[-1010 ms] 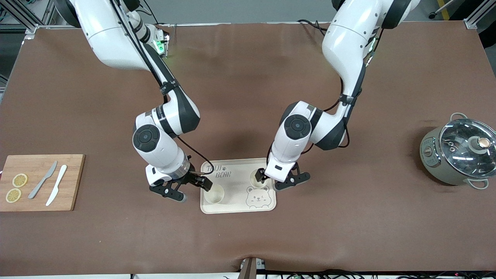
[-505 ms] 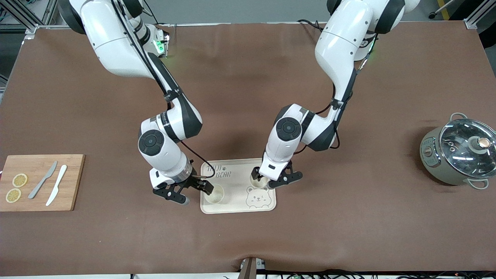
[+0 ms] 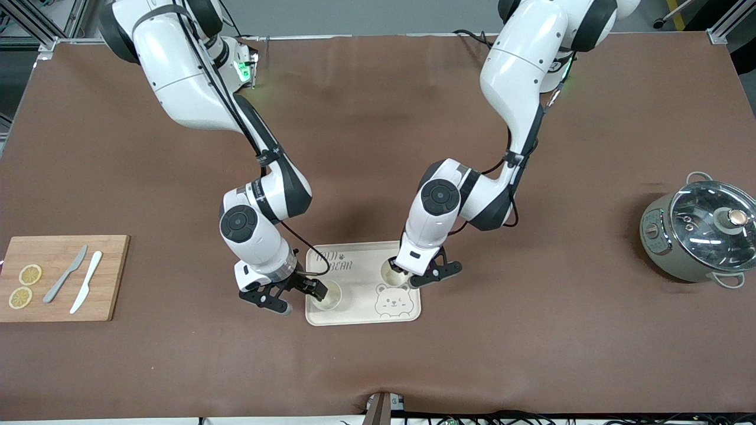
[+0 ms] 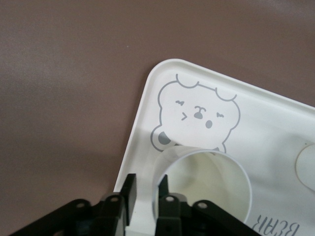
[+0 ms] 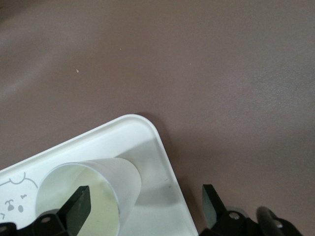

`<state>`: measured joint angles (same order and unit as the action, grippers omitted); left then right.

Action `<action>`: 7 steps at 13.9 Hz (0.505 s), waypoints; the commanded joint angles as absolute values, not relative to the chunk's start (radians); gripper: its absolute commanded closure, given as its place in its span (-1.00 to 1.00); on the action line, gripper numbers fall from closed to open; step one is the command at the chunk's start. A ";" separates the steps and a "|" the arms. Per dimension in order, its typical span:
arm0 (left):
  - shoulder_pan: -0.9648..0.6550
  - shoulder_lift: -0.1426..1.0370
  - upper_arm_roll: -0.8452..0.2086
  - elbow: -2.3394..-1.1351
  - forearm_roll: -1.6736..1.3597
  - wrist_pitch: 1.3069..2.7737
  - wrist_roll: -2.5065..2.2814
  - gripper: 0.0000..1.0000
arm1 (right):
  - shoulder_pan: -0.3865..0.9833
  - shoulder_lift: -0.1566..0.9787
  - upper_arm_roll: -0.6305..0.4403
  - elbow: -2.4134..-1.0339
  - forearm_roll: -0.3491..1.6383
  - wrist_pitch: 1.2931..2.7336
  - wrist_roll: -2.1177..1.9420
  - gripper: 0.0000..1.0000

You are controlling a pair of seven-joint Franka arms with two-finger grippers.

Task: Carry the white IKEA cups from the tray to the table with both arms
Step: 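Lower both grippers around the white cups and close on them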

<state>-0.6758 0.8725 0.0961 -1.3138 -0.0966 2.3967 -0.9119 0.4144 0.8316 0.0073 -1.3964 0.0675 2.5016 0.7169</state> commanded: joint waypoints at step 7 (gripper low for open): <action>-0.684 0.850 0.135 -1.287 -0.091 2.404 -1.003 1.00 | 0.434 0.879 0.002 -1.333 0.025 2.500 0.718 -1.00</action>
<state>-0.6755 0.8694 0.1163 -1.2874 -0.0966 2.4010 -0.9723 0.4250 0.8591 0.0074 -1.3680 0.0426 2.5022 0.7162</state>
